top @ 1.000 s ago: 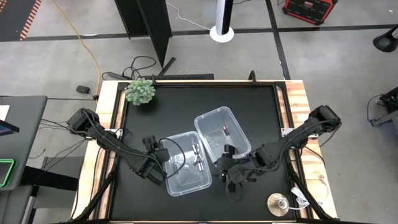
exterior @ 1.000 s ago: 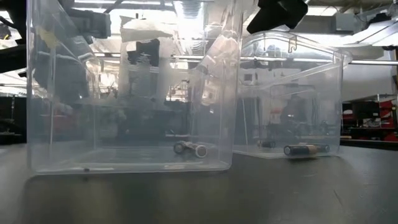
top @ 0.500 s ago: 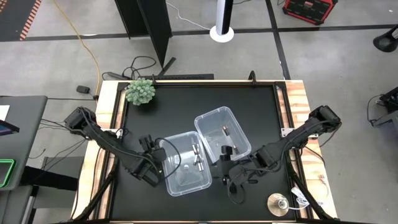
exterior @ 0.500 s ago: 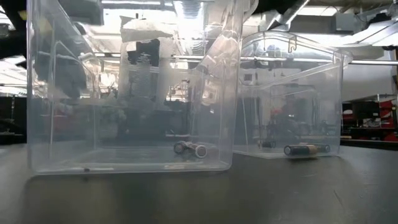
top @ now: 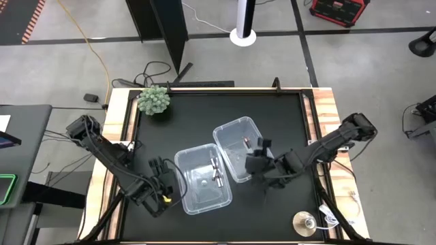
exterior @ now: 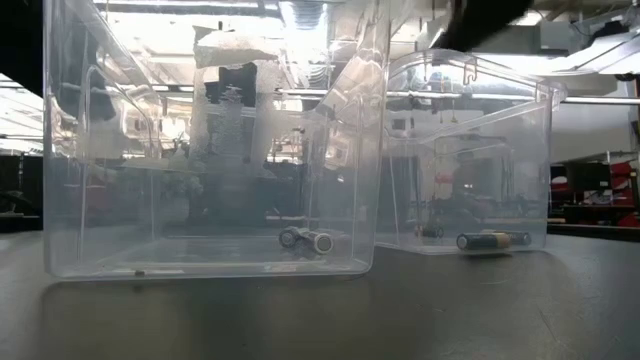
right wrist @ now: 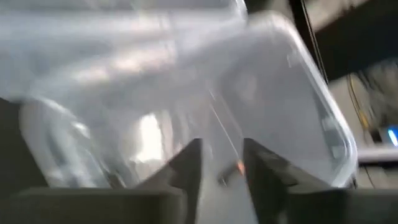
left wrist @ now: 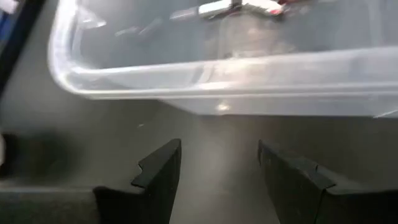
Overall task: Sort batteries
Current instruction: Move the transparent bins to the center
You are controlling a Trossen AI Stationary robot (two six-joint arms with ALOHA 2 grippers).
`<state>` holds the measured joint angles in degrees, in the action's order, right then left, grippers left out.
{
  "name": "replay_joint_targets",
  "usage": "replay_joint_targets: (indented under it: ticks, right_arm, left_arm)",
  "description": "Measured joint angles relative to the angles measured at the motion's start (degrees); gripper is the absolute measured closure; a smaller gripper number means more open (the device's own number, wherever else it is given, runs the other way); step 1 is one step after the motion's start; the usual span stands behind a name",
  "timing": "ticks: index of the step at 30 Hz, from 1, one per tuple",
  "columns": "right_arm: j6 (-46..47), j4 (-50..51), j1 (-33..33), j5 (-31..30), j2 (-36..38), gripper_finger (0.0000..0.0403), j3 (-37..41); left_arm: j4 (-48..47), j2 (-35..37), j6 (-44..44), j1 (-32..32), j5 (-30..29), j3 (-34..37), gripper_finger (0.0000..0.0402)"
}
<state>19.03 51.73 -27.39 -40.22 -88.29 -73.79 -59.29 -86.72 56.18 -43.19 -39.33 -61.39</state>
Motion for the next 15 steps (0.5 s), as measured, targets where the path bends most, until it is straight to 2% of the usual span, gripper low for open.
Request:
replay_joint_targets:
  ticks: [4, 5, 11, 15]
  right_arm:
    - [1.74, 2.08, 1.97, 4.11, -0.04, 0.0377, 2.71]
    - [1.50, 1.20, 2.37, 5.39, -0.04, 0.0388, 3.53]
    - [1.05, -2.62, 3.82, 13.45, -0.93, 0.0372, 5.68]
    - [0.28, -5.61, 3.28, 15.16, -1.82, 0.0371, 5.74]
  left_arm:
    - [4.71, -0.01, -0.06, -0.96, -0.53, 0.00, 0.0194]
    - [6.15, -0.02, -0.26, -1.14, -0.87, 0.00, 0.0194]
    - [12.13, -0.65, -4.20, -1.37, -2.51, 0.02, 0.0194]
    - [12.53, -0.63, -4.30, -0.68, -2.72, 0.02, 0.0194]
